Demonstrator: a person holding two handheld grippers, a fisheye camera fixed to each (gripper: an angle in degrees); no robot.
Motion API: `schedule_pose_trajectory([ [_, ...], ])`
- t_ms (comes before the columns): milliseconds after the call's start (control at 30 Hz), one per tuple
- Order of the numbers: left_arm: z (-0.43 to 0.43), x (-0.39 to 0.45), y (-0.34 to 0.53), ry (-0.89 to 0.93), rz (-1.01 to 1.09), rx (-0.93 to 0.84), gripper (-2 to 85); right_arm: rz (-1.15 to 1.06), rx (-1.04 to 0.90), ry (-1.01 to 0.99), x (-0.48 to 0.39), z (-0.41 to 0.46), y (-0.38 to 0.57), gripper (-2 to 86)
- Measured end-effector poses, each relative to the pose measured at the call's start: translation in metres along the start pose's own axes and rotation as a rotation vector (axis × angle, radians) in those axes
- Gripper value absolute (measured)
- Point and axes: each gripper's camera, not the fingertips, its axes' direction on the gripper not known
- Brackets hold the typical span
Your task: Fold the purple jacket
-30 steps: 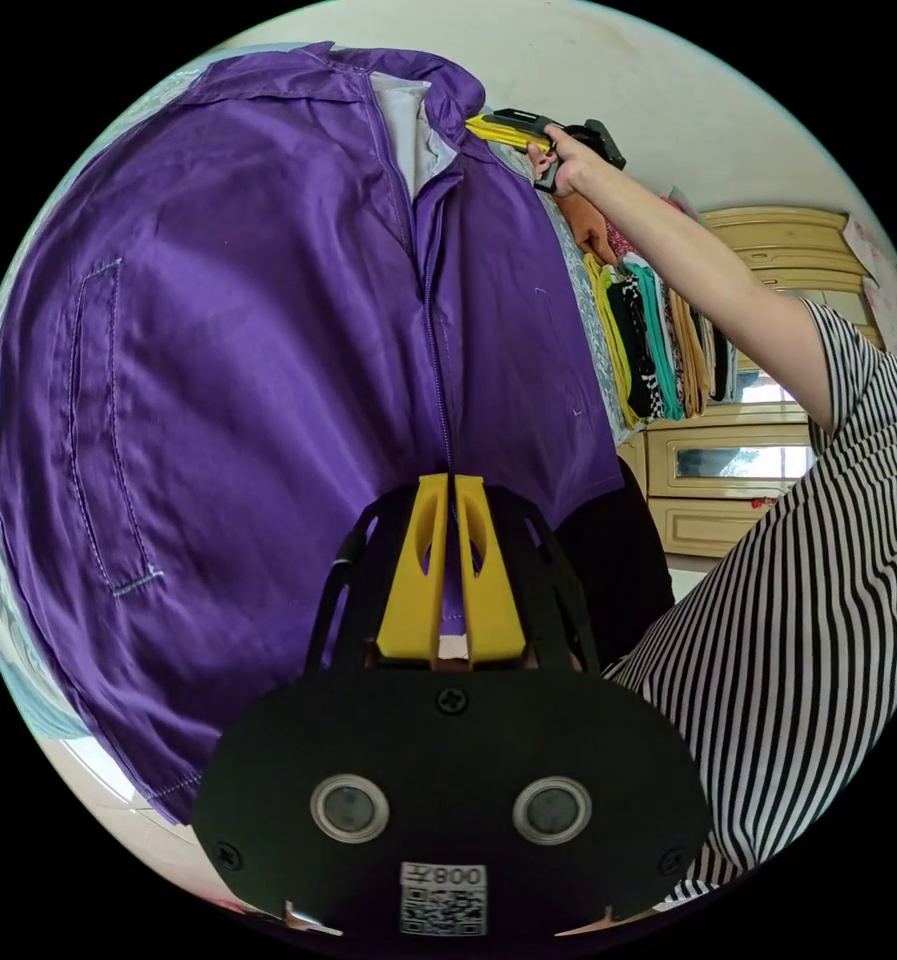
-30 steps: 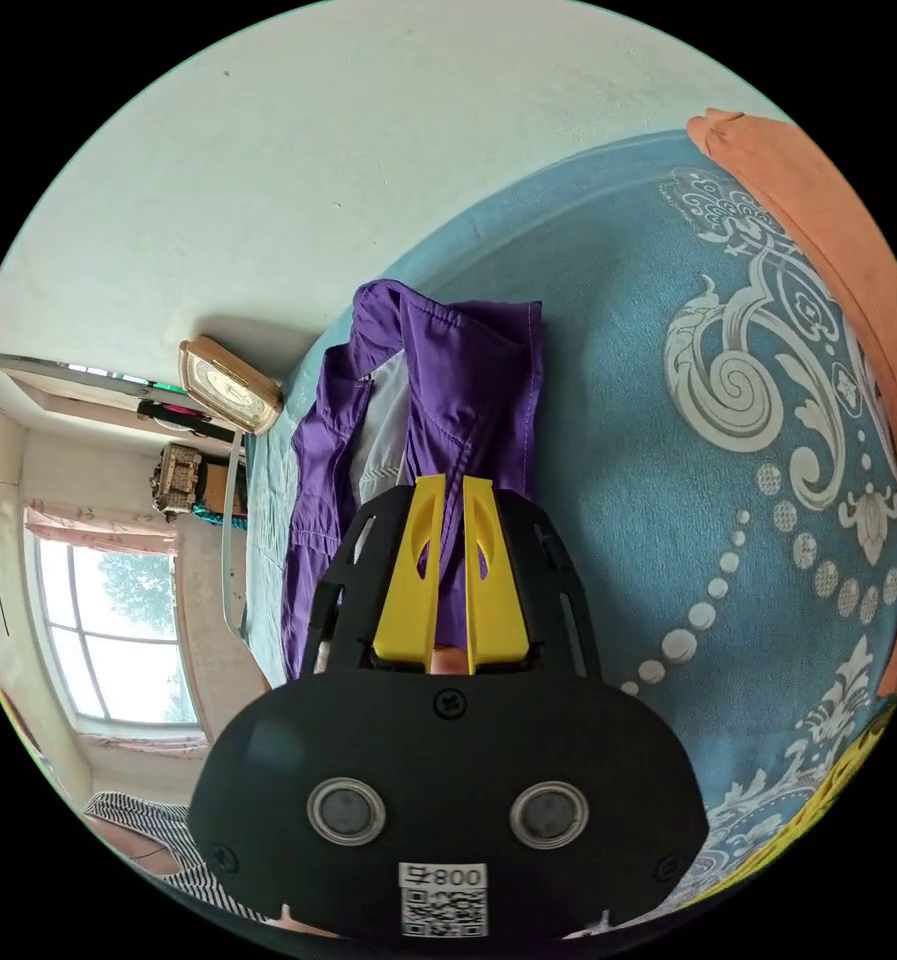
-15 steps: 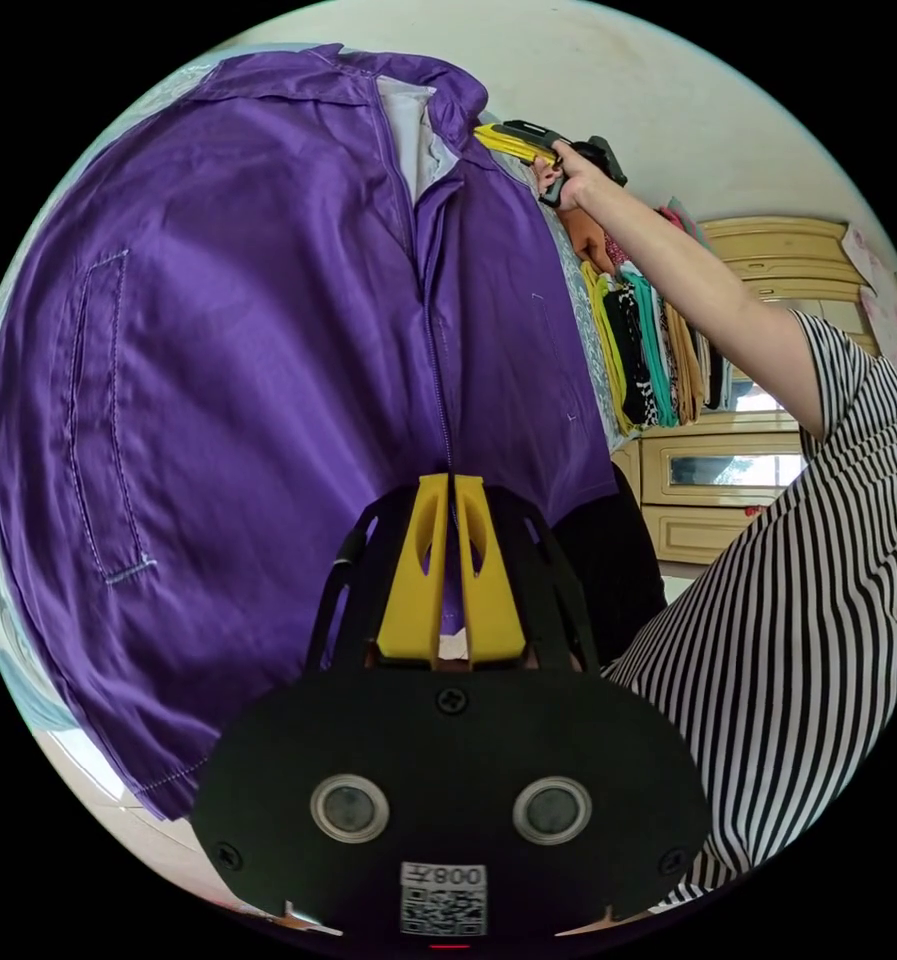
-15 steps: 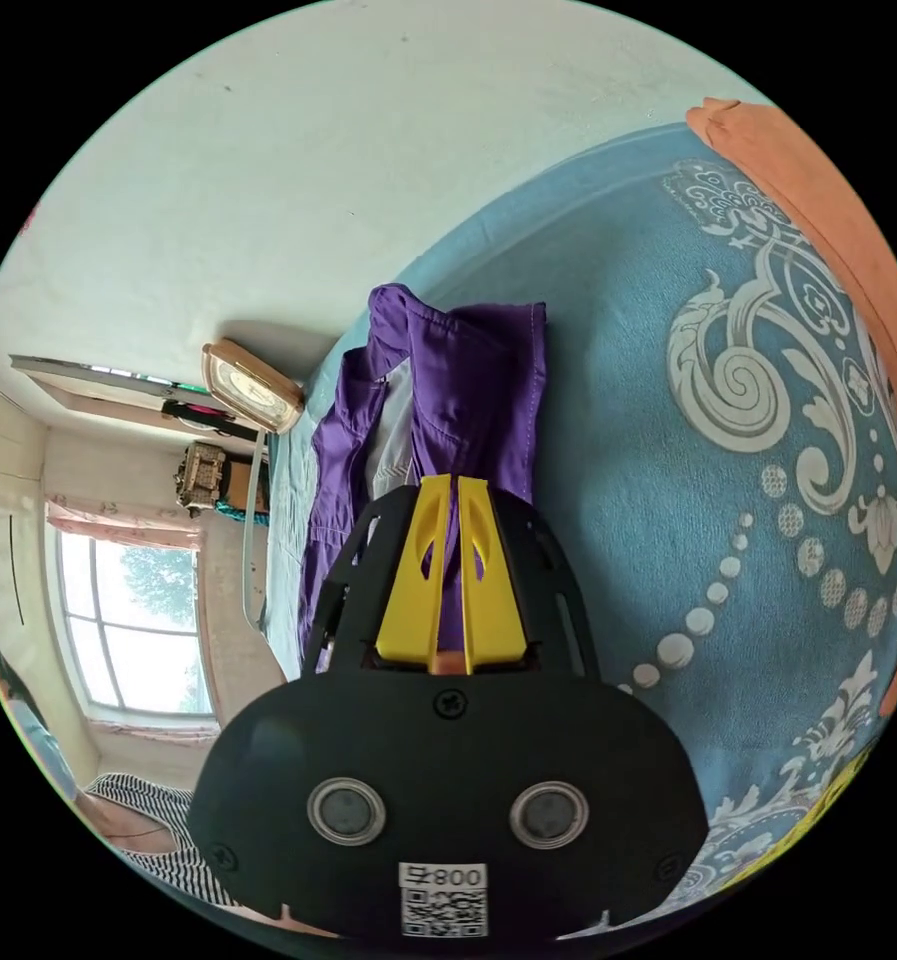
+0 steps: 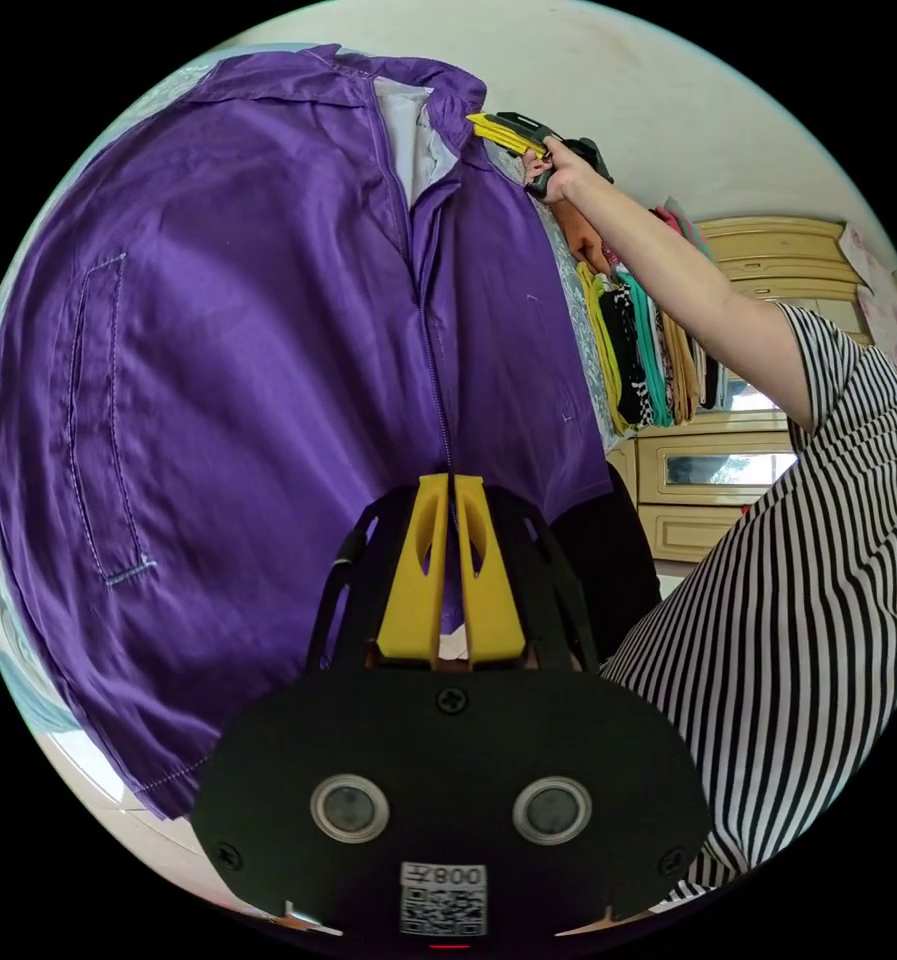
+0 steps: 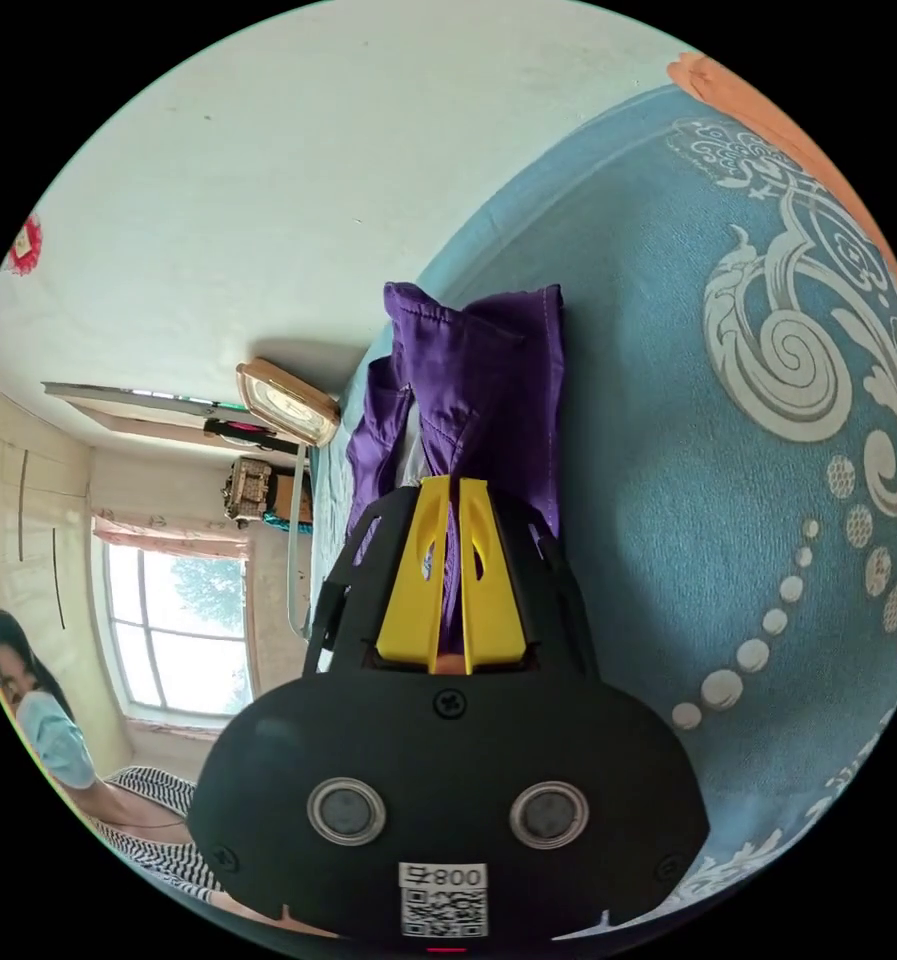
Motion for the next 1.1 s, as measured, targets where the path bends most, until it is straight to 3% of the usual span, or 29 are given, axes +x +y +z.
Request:
schedule_pose_trajectory([
  [267, -0.027, 0.002, -0.007, 0.086, 0.001, 0.036, 1.0, -0.199, 0.065, 0.037, -0.097, 0.001, -0.015, 1.3],
  [433, -0.043, -0.007, -0.012, 0.144, -0.039, 0.058, 1.0, -0.294, -0.079, 0.294, -0.156, 0.082, -0.039, 1.3],
  [700, -0.062, -0.020, -0.015, 0.281, -0.104, 0.086, 1.7, -0.274, -0.253, 0.623, -0.157, 0.195, -0.048, 1.7],
  [1100, -0.139, -0.002, -0.091, 0.155, 0.044, 0.332, 4.0, -0.272, -0.247, 0.609, -0.155, 0.218, -0.052, 1.9],
])
